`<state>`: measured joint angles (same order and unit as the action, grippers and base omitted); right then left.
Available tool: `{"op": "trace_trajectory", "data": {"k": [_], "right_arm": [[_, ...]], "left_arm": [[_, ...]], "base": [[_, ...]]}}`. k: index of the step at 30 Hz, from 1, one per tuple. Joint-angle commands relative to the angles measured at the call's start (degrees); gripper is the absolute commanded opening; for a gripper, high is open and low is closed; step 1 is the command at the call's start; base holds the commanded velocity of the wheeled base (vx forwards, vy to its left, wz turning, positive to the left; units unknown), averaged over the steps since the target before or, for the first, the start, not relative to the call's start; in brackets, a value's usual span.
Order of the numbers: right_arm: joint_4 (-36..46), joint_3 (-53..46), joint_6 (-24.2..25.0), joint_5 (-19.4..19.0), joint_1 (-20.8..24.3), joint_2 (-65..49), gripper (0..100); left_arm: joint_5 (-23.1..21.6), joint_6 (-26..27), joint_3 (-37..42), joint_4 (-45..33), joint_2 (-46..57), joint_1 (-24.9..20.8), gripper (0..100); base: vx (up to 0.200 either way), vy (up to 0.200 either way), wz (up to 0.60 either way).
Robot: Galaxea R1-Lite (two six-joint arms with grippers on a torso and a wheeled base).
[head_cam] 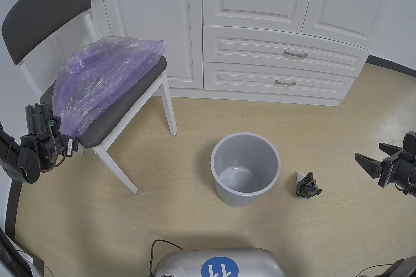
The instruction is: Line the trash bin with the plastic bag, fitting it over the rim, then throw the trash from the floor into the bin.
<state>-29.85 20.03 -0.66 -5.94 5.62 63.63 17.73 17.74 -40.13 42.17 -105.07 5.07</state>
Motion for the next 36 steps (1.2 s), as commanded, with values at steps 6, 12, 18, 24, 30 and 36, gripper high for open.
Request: {"op": "trace_trajectory", "data": {"k": [6, 12, 18, 24, 30, 36], "right_arm": [[0.1, -0.1, 0.1, 0.0, 1.6, -1.8, 100], [0.2, -0.5, 0.3, 0.0, 1.6, -1.4, 100], [0.4, -1.8, -0.7, -0.2, 2.7, -0.4, 100], [0.0, -3.4, -3.2, -0.2, 5.1, 1.9, 100], [0.0, -4.1, -4.1, -0.1, 5.1, 0.9, 100], [0.1, -4.1, -4.0, -0.1, 5.2, -1.0, 100]], "left_arm": [[0.1, 0.1, -0.3, 0.1, -0.1, -0.1, 100], [0.2, 0.1, 0.1, 0.1, 0.2, -1.6, 100], [0.3, 0.2, 0.8, 0.2, 1.9, -3.5, 100], [0.3, 0.5, 0.3, 0.1, 2.3, -3.5, 100], [0.4, 0.5, 0.8, 0.1, 2.4, -3.5, 100], [1.0, 1.6, 2.0, 0.1, 3.6, -3.2, 100]], "base": [[0.000, 0.000, 0.00], [0.000, 0.000, 0.00], [0.000, 0.000, 0.00], [0.000, 0.000, 0.00], [0.000, 0.000, 0.00], [0.000, 0.000, 0.00]]}}
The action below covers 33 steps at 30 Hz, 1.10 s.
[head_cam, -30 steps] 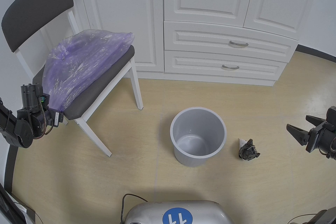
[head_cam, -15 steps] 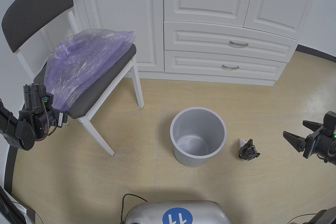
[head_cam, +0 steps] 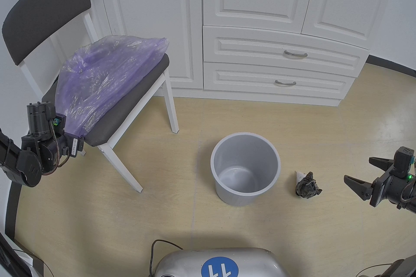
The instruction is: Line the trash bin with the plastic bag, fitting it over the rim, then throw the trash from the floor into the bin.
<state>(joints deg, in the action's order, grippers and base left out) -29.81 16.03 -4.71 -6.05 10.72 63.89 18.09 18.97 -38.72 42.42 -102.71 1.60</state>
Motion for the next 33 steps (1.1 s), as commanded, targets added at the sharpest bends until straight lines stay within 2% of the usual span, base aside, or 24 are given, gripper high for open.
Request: {"op": "trace_trajectory", "data": {"k": [1, 5, 12, 23, 31, 33], "right_arm": [[0.0, -0.2, 0.0, 0.0, 0.1, -1.2, 100], [0.3, -0.6, 0.0, -0.1, 0.1, -1.0, 100], [-0.1, -2.5, -0.4, 0.7, 9.7, 3.9, 100], [-0.1, -2.6, -0.2, 1.0, 7.7, 3.1, 100], [-0.1, -2.8, 0.0, 0.9, 7.2, 2.6, 100], [-0.1, -2.6, 0.1, 0.6, 5.8, 2.6, 100]], "left_arm": [[1.1, 0.5, 0.6, -0.1, 1.5, 0.2, 100], [3.8, 1.1, 0.6, -0.1, 3.1, -0.6, 100], [4.5, 5.4, -0.7, -0.1, 4.4, -1.8, 100], [5.0, 6.0, -6.4, -0.9, 3.7, -5.5, 100], [4.5, 5.4, -2.1, -3.8, 7.0, -5.7, 100], [3.9, 4.0, -1.3, -7.9, 8.9, -6.3, 100]], "base": [[0.000, 0.000, 0.00], [0.000, 0.000, 0.00], [0.000, 0.000, 0.00], [0.000, 0.000, 0.00], [0.000, 0.000, 0.00], [0.000, 0.000, 0.00]]}}
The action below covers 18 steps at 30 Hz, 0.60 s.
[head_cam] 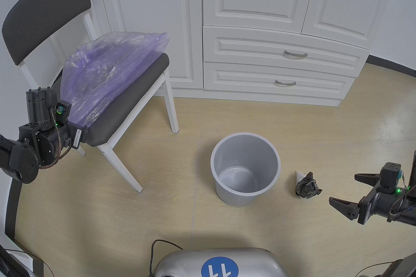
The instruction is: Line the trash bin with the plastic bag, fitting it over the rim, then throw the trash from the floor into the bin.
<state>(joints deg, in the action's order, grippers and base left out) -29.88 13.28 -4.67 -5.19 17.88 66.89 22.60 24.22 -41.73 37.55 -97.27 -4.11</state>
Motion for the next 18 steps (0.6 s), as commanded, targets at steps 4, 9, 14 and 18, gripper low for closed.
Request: {"op": "trace_trajectory", "data": {"k": [4, 9, 14, 18], "right_arm": [[0.0, 0.6, 0.2, -0.3, -2.5, 0.2, 100], [0.0, 0.6, 0.2, -0.3, -2.7, 0.8, 100], [0.0, 0.7, 0.2, -0.3, -2.7, 0.9, 100], [0.0, 0.7, 0.2, -0.3, -2.7, 0.7, 100]], "left_arm": [[-4.6, -6.8, -0.3, -7.4, 5.3, -1.3, 100], [-4.8, -7.1, -3.3, -8.5, 4.6, -0.3, 100], [-4.5, -6.9, -6.7, -8.7, 2.3, 1.0, 100], [-4.5, -6.8, -7.4, -8.9, 0.9, 1.0, 100]], "base": [[0.000, 0.000, 0.00], [0.000, 0.000, 0.00], [0.000, 0.000, 0.00], [0.000, 0.000, 0.00]]}}
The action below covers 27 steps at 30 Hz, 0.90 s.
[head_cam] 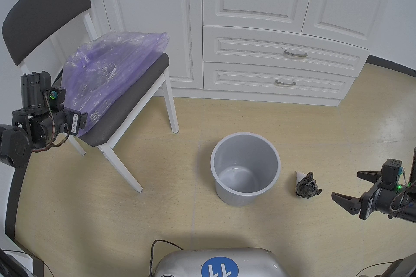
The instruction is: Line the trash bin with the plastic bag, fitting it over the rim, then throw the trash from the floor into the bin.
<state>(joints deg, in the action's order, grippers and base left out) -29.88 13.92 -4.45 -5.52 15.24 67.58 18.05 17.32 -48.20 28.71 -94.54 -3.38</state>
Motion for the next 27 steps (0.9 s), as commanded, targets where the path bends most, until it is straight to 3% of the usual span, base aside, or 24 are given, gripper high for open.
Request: {"op": "trace_trajectory", "data": {"k": [1, 11, 16, 27], "right_arm": [[0.0, 0.1, 0.0, 0.0, 0.0, 0.0, 100], [0.0, 0.1, 0.1, 0.0, 0.0, 0.2, 100], [0.0, 0.1, 0.1, 0.0, -0.7, 0.8, 100], [-0.2, 0.1, 0.1, 0.0, -1.7, 1.4, 100]], "left_arm": [[0.1, 0.1, -1.0, -0.1, -2.3, 0.2, 100], [-0.1, 2.6, -6.5, -0.4, -6.6, 1.0, 100], [-0.1, 4.0, -9.4, -5.2, -7.6, 0.6, 100], [0.1, 3.9, -9.0, -5.1, -7.5, -0.7, 100]], "base": [[0.000, 0.000, 0.00], [0.000, 0.000, 0.00], [0.000, 0.000, 0.00], [0.000, 0.000, 0.00]]}}
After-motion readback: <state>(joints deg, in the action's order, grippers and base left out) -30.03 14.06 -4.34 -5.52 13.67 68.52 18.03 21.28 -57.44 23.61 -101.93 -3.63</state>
